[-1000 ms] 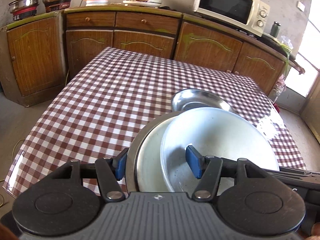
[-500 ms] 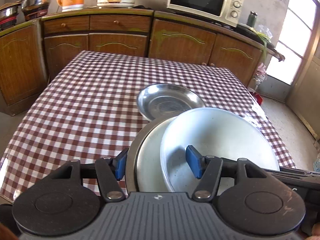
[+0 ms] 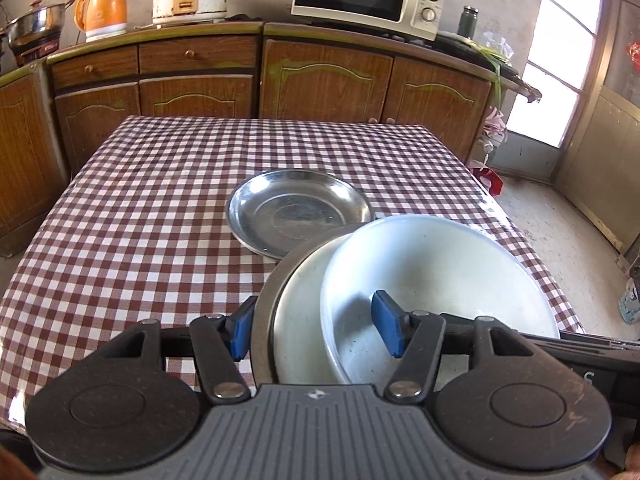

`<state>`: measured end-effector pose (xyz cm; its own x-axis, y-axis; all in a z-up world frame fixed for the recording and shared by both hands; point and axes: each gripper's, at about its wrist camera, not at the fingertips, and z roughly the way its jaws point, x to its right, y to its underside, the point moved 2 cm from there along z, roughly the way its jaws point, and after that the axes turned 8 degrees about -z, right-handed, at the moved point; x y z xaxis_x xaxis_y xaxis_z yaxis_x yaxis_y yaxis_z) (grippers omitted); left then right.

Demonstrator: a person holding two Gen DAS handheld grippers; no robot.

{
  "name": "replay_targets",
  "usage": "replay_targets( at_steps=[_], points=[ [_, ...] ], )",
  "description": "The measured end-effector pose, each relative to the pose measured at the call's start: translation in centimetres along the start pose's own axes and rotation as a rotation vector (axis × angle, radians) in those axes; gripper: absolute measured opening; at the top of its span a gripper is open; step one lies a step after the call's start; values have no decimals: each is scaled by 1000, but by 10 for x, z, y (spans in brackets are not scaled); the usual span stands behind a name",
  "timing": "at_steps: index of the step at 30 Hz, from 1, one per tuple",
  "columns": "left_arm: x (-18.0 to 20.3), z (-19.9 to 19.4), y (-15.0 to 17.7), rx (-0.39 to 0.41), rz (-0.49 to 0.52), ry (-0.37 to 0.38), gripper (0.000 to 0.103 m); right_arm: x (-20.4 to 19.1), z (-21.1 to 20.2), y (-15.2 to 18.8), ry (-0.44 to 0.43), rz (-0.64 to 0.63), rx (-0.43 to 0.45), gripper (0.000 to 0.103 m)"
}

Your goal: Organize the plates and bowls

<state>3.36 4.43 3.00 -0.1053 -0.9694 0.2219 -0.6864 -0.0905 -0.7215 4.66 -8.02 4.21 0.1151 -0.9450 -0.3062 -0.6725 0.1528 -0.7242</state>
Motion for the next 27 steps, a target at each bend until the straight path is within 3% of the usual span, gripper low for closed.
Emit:
replay_targets(
  at_steps=[27],
  points=[
    [1, 2, -15, 50, -1, 14, 61, 3, 5, -20, 0, -30, 42, 54]
  ],
)
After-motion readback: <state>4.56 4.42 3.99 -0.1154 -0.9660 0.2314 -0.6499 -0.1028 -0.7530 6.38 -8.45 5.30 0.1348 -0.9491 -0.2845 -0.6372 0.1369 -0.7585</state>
